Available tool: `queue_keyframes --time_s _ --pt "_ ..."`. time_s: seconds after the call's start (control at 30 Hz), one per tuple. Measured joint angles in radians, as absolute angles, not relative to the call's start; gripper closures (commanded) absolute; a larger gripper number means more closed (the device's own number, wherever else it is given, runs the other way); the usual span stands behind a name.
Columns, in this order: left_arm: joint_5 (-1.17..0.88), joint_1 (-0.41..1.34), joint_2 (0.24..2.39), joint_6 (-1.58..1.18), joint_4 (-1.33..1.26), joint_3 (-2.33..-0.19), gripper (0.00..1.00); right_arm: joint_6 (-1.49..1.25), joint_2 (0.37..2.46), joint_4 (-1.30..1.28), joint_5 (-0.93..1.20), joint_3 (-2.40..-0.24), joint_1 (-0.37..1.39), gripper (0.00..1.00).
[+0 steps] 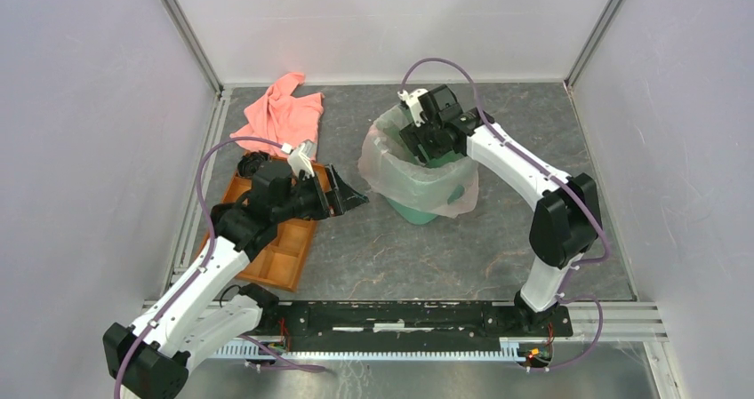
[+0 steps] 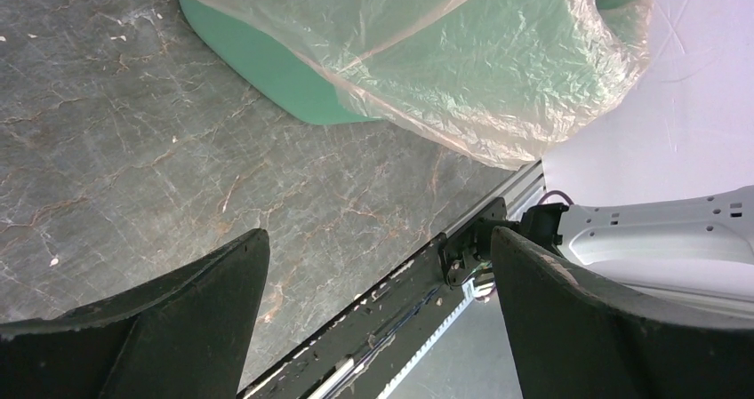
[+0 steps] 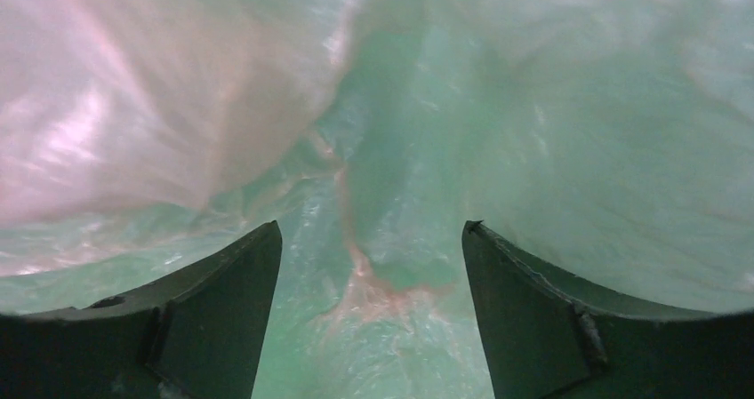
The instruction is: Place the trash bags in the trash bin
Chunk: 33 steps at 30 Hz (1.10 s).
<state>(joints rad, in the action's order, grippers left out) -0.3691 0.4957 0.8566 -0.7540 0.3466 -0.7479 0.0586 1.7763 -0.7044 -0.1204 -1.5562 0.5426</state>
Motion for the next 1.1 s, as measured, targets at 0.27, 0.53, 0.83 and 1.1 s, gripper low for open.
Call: queue_keyframes --time_s 0.27,0.53,0.83,1.1 --pt "-0.361 0.497 0.844 -0.754 0.366 -0.748 0.00 0.080 1.789 -0.672 -0.028 -1.462 0.583 0.16" --pt "-0.361 0.497 0.842 -0.753 0.368 -0.749 0.00 0.084 1.841 -0.676 0.012 -1.437 0.587 0.16" --pt "-0.353 0.497 0.810 -0.752 0.408 -0.756 0.00 0.075 1.718 -0.722 -0.008 -1.518 0.589 0.07" --pt "-0.346 0.497 0.801 -0.718 0.429 -0.756 0.00 0.073 1.525 -0.786 -0.113 -1.594 0.596 0.02"
